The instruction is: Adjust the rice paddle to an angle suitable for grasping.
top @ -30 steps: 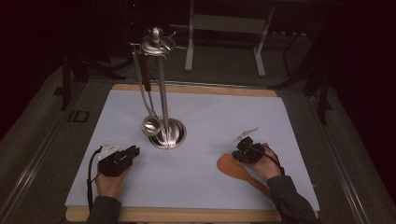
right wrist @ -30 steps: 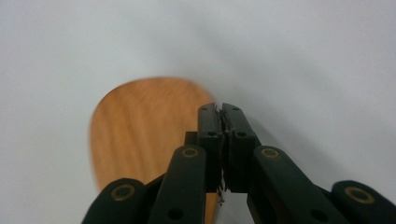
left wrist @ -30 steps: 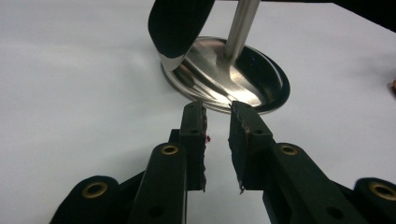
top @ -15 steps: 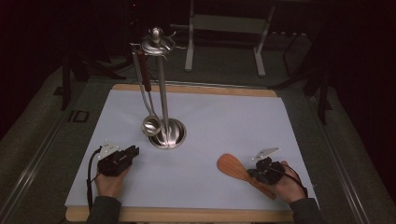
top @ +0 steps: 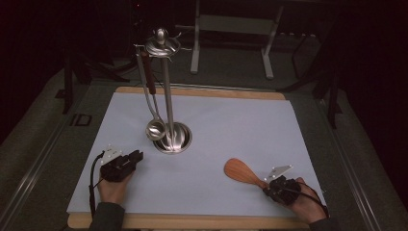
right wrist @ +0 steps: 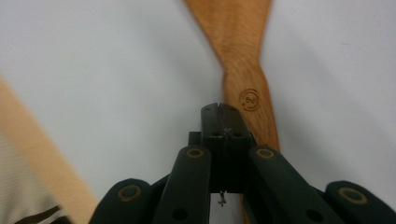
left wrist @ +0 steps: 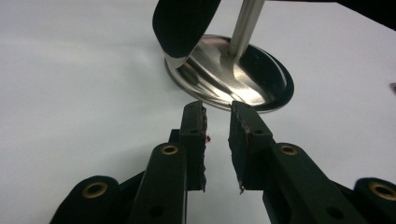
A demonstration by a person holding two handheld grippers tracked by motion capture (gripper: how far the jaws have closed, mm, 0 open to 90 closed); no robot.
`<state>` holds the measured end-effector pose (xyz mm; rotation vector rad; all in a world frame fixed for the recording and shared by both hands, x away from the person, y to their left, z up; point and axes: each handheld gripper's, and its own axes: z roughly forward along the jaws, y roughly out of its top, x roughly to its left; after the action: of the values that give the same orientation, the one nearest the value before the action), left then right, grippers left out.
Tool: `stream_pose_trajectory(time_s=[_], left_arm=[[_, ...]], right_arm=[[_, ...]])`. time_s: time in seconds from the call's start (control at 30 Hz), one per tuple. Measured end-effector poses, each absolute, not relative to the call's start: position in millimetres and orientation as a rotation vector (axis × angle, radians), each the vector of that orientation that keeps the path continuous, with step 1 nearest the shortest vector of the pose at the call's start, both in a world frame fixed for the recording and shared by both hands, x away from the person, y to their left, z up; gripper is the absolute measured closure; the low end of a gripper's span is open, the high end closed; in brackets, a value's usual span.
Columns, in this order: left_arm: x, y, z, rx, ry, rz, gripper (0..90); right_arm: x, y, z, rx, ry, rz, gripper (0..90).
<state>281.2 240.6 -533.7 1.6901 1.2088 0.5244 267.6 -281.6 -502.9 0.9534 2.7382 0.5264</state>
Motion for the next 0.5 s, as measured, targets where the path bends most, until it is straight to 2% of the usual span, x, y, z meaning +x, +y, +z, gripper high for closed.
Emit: stream_pose_trajectory(time_s=[0.27,0.5], left_arm=[[281,242,-534,1.692,1.211,0.525,76.0],[282,243,-535,1.688,1.213,0.524,76.0]], right_arm=[[309,-299,-505,1.121,2.633,0.533,90.0],[355,-298,-505,1.247,2.536,0.521,90.0]])
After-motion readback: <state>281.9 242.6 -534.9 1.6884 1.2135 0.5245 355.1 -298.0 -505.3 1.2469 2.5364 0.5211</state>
